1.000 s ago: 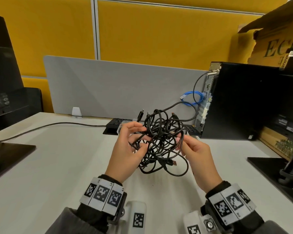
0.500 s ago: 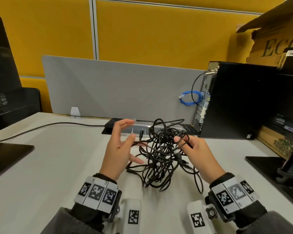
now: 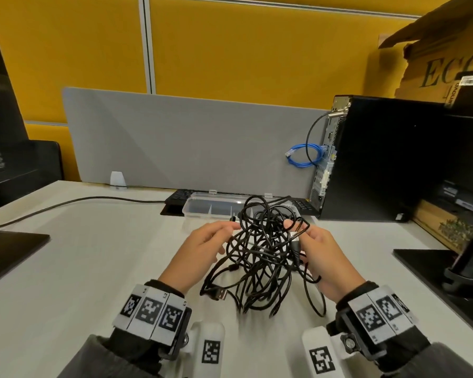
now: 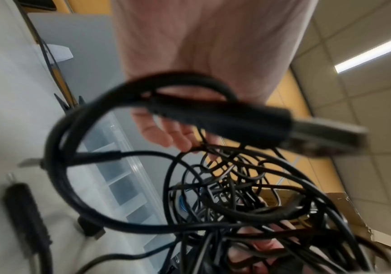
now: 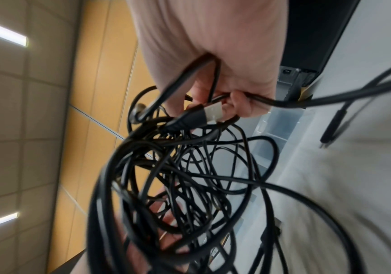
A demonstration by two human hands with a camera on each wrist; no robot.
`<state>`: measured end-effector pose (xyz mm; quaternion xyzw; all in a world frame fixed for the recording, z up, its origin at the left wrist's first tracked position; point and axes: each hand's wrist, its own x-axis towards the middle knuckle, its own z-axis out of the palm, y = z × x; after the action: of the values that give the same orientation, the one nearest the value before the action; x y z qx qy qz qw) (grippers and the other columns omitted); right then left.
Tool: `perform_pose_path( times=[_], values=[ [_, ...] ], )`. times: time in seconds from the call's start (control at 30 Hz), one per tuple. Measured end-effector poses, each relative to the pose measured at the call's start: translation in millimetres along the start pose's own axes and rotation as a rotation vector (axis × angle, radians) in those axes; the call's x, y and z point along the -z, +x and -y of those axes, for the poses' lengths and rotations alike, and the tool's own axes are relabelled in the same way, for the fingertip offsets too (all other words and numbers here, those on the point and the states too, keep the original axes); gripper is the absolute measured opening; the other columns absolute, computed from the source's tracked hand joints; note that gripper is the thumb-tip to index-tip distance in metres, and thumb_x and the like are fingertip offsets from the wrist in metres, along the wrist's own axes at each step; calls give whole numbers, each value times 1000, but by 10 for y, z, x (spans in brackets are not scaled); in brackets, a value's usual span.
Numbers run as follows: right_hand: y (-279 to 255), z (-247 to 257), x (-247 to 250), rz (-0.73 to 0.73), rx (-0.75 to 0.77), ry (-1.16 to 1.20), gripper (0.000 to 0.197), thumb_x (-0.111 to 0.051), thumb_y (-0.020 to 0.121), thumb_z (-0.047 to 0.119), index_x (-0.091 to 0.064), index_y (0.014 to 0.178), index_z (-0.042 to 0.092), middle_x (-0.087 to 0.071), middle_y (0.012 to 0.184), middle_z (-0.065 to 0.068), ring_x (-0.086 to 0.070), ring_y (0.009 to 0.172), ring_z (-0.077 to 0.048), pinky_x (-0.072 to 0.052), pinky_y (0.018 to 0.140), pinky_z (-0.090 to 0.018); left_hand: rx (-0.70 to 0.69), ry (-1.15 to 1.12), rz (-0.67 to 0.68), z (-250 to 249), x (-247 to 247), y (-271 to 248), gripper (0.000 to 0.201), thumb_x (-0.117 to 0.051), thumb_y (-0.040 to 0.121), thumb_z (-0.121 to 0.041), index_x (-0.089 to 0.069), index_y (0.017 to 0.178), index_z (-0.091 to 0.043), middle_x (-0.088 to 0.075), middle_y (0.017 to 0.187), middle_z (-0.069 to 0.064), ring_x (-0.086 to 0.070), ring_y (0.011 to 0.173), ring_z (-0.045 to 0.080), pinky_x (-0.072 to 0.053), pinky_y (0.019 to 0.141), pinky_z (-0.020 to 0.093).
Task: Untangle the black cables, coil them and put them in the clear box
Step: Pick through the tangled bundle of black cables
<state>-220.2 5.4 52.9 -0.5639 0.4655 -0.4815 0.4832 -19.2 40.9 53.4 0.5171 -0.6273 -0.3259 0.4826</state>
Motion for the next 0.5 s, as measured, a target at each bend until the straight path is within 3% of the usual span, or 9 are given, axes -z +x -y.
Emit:
perform_pose_path(
  times=[0.07, 0.13, 0.23, 0.3, 0.4, 0.5],
  values=[
    [-27, 4, -25, 41, 2, -1, 46, -56, 88, 42, -59, 97, -4, -53, 53, 5, -51, 58, -14, -44, 69, -32, -8, -23, 13, 15, -24, -2, 19, -49, 94, -24, -67, 92, -31, -61, 85, -8, -52, 74, 7, -44, 64, 16],
    [-43, 36, -38, 62, 17, -35, 41, -56, 87, 42, -60, 94, 2, -50, 52, 6, -48, 52, -10, -42, 68, -31, -30, -43, 25, 47, -26, 8, 17, -54, 91, -18, -67, 82, -24, -59, 77, -4, -53, 74, 11, -48, 64, 16],
    [-50, 106, -4, 92, 66, -112, 37, -59, 84, 43, -65, 94, 8, -64, 65, 1, -57, 65, -12, -45, 74, -32, -31, -103, 25, 73, -24, 24, 20, -55, 91, -16, -67, 77, -20, -56, 72, -1, -53, 71, 11, -52, 73, 25],
    [-71, 158, 13, 126, 108, -171, 26, -59, 84, 41, -70, 91, 18, -72, 83, 4, -64, 80, -4, -46, 78, -28, -28, -160, 32, 58, -29, 20, 24, -52, 93, -15, -65, 73, -18, -54, 65, -7, -53, 65, 5, -52, 69, 23],
    [-97, 181, 12, 183, 108, -209, 17, -58, 86, 36, -70, 86, 24, -70, 81, 18, -60, 73, 12, -40, 73, -21, -44, -188, 14, 42, -33, 16, 25, -50, 94, -12, -62, 73, -16, -55, 55, -16, -53, 58, -4, -49, 63, 16],
    [-91, 171, 36, 235, 64, -242, 27, -57, 83, 43, -70, 94, 21, -70, 92, 15, -60, 87, 2, -44, 79, -27, -50, -218, -3, 53, -31, 15, 21, -48, 94, -13, -62, 79, -16, -60, 61, -16, -55, 61, -3, -50, 66, 19]
  ],
)
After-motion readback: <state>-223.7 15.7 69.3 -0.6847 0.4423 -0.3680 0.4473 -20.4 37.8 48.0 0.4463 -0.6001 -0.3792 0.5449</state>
